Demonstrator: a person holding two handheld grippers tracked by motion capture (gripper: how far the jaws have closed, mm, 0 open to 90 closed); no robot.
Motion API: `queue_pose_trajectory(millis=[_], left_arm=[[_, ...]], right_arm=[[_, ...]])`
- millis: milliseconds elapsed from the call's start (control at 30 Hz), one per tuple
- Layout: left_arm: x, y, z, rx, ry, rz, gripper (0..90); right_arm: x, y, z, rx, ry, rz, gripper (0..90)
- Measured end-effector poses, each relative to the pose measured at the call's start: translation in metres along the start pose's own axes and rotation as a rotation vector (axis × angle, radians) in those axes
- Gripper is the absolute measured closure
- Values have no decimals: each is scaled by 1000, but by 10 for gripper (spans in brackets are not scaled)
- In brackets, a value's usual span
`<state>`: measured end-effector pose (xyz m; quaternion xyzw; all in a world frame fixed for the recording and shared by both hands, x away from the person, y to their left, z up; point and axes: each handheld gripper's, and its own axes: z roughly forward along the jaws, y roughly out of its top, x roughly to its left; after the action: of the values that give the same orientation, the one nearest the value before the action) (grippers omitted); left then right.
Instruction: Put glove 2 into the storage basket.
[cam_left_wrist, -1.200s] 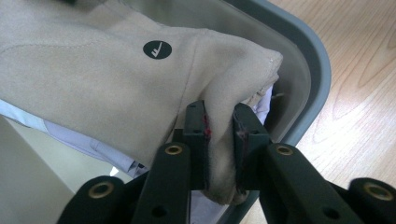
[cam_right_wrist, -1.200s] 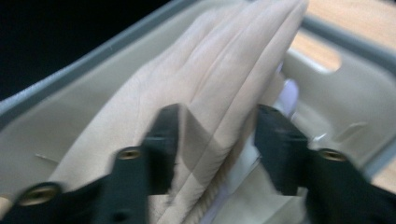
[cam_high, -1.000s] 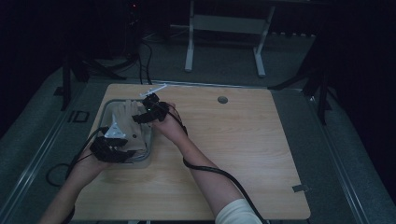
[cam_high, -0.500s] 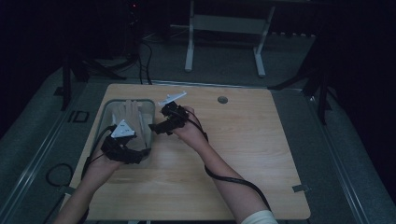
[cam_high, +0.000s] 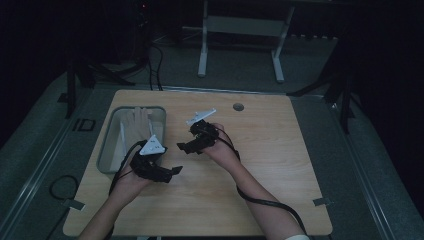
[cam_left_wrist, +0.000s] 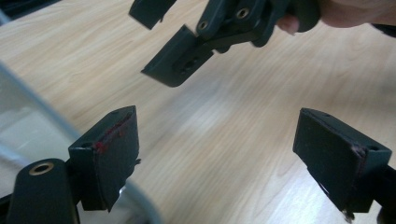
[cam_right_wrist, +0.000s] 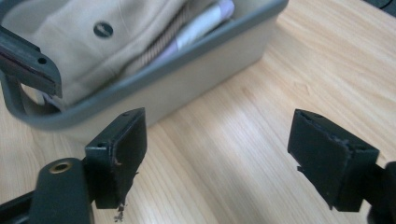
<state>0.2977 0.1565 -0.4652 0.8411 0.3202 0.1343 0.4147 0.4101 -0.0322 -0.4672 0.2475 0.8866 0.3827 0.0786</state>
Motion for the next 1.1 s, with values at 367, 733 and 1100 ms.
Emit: queue_pose_trajectory(millis=[367,733,1100], left_arm=[[-16,-9,20,12,-81,13,147],[-32,-17,40,23,-152,50,147],[-49,-28,68,45,-225,92,147]], right_arm=[[-6,-36,-6,4,-13,-3,170],[-11,-75,-14,-1,-23,1,170],[-14,-117,-19,23,-28,21,164]])
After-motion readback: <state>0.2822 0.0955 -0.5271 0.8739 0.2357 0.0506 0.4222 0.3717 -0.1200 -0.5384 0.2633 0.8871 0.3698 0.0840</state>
